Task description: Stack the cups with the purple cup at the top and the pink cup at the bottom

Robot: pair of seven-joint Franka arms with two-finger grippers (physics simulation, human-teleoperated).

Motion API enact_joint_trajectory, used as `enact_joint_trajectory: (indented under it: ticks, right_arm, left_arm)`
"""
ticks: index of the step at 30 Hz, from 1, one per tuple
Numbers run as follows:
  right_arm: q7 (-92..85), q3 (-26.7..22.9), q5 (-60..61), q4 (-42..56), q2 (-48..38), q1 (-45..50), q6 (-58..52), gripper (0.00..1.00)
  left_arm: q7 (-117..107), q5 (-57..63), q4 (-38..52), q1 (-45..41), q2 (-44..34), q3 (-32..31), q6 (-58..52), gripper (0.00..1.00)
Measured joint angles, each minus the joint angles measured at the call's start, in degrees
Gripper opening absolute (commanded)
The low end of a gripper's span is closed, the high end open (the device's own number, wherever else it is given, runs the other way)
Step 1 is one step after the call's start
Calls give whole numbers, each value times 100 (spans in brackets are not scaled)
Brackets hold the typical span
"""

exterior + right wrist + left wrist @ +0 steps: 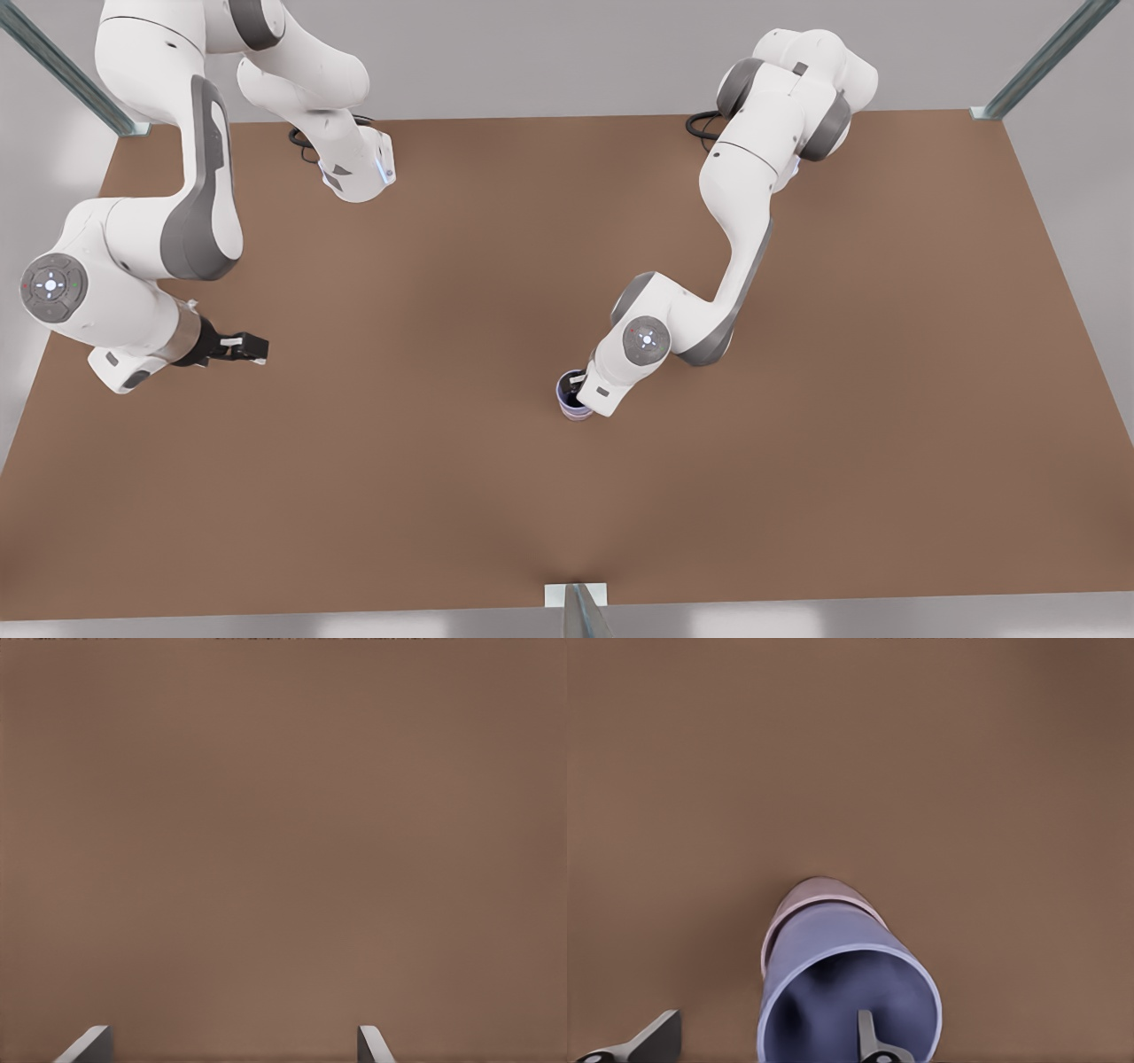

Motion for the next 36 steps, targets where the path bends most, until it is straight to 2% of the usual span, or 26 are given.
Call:
enact_joint_trajectory:
  ticks: [22, 26, 28, 29, 31, 33, 35, 36]
  right_arm:
    - [-35, -4, 6, -9, 9, -19, 0, 100]
    - [-35, -2, 8, -9, 9, -20, 0, 100]
    - [-35, -5, 1, -9, 9, -15, 0, 100]
    - [-35, -5, 0, -9, 9, -10, 0, 100]
    - [-35, -5, 0, -9, 0, -1, 0, 100]
    - [-35, -5, 3, -9, 8, -8, 0, 100]
    - [-35, -5, 0, -9, 9, -1, 0, 100]
    - [-35, -4, 0, -9, 9, -9, 0, 100]
  left_arm:
    - [-20, -1, 0, 9, -86, 0, -96, 100]
    - [-79, -3, 0, 0, -306, 0, -119, 100]
    - [-110, 2, 0, 29, -730, 47, -705, 100]
    - [323, 28, 32, 433, -1209, 86, -1831, 100]
    - [2616, 339, 35, 1325, -2109, 98, -3396, 100]
    - [3642, 836, 21, 1981, -2407, 98, -3617, 100]
    - [3940, 1196, -1425, 2059, -3291, 315, -3037, 100]
    - [3943, 1317, -1770, 2030, -3452, 332, -2869, 100]
